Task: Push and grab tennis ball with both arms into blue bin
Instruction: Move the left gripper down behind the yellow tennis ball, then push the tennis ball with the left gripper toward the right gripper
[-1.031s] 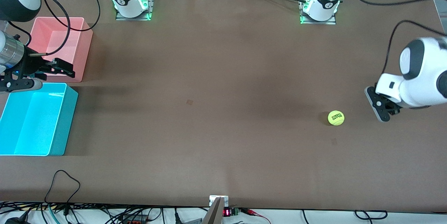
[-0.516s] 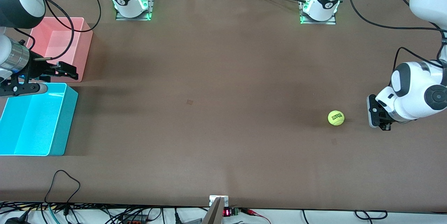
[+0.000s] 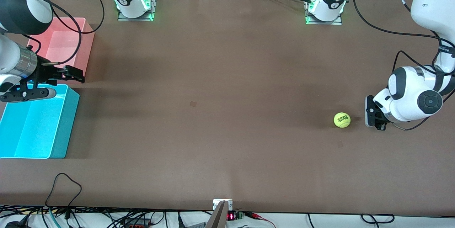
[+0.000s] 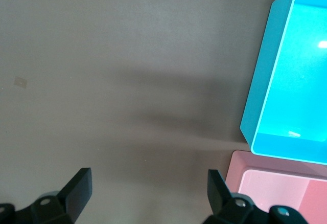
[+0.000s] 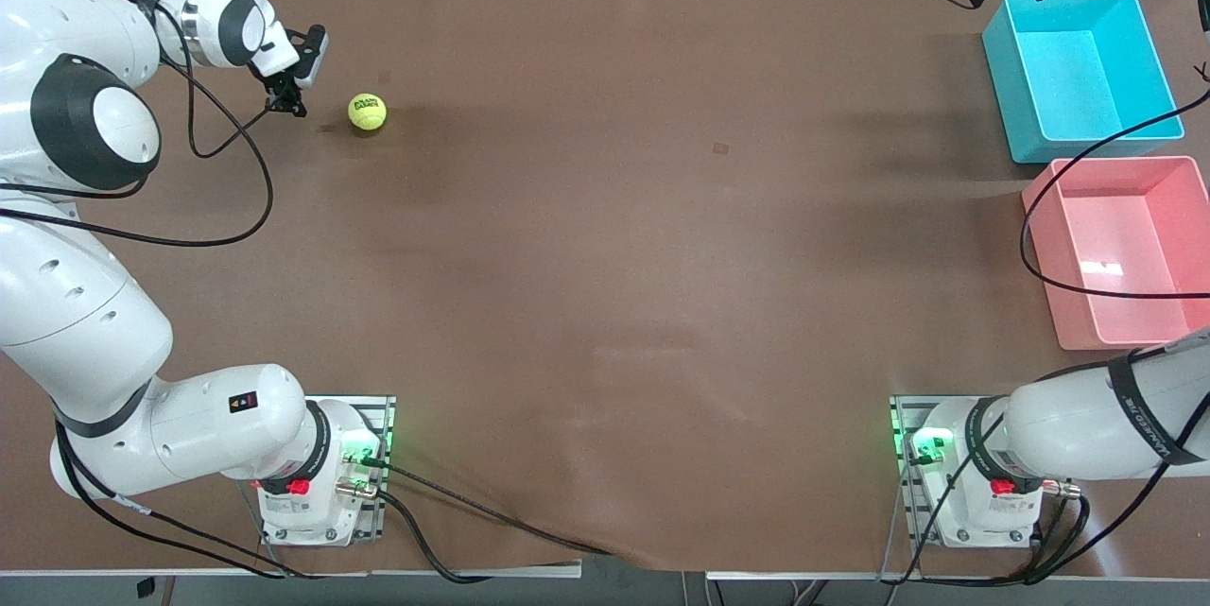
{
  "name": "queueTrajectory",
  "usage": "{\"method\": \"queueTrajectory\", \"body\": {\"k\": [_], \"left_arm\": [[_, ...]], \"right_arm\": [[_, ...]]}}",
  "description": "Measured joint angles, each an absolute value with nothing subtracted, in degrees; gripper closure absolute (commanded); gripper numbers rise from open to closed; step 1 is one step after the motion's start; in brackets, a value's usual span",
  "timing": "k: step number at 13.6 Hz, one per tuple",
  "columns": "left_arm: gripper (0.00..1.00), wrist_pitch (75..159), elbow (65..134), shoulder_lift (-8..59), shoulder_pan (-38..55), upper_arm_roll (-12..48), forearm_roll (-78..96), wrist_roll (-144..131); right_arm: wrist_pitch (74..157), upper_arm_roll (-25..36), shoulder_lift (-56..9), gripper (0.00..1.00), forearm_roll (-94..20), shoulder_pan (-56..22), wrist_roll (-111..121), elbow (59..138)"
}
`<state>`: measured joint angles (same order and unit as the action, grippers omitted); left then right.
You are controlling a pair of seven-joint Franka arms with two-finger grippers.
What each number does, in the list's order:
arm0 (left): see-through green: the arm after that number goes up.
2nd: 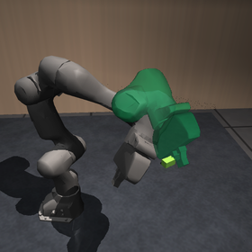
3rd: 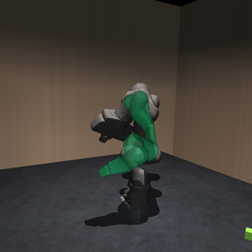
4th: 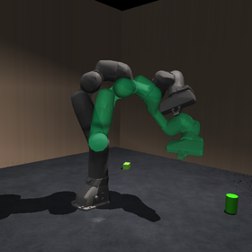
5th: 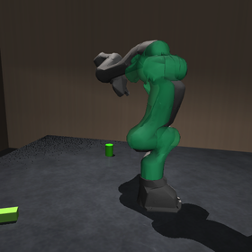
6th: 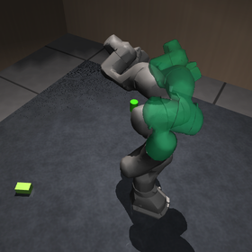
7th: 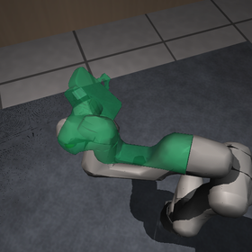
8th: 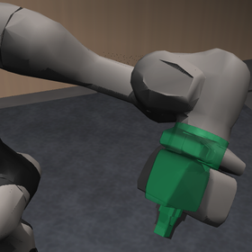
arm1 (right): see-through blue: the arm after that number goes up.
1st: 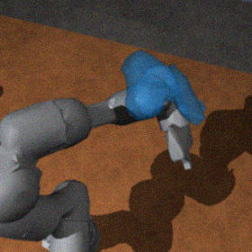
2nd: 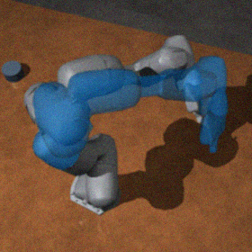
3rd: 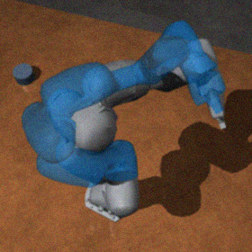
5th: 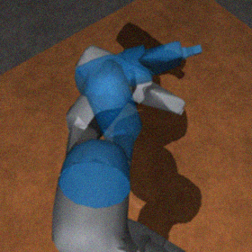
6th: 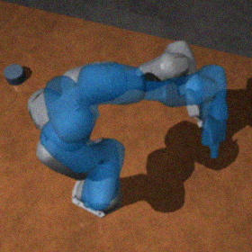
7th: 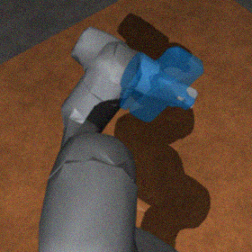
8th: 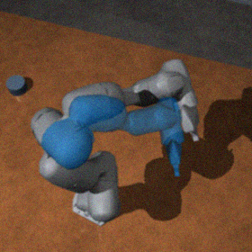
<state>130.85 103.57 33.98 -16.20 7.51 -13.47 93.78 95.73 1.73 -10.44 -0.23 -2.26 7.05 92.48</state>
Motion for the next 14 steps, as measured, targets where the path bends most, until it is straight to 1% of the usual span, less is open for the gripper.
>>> {"method": "queueTrajectory", "body": {"k": [3, 6, 9, 11, 14], "left_arm": [[1.00, 133.0, 103.7, 36.1, -16.2, 8.2, -11.9, 93.3], [1.00, 134.5, 103.7, 38.0, -16.2, 12.1, -7.5, 90.3], [1.00, 134.6, 103.8, 38.6, -15.8, 19.8, -5.6, 81.9], [1.00, 134.1, 103.7, 38.5, -15.4, 23.4, -5.6, 77.2], [1.00, 132.5, 103.5, 38.3, -15.9, 23.9, -5.6, 76.6]], "right_arm": [[95.7, 1.7, -10.7, 0.00, -0.2, -2.3, 7.1, 92.5], [95.7, 1.7, -10.8, 0.00, -0.2, -2.3, 7.1, 92.5], [95.7, 1.7, -10.8, 0.00, -0.2, -2.4, 7.1, 92.5], [95.7, 1.7, -10.8, 0.00, -0.2, -2.4, 7.1, 92.5], [95.7, 1.7, -10.8, 0.00, -0.2, -2.4, 7.1, 92.5]]}}
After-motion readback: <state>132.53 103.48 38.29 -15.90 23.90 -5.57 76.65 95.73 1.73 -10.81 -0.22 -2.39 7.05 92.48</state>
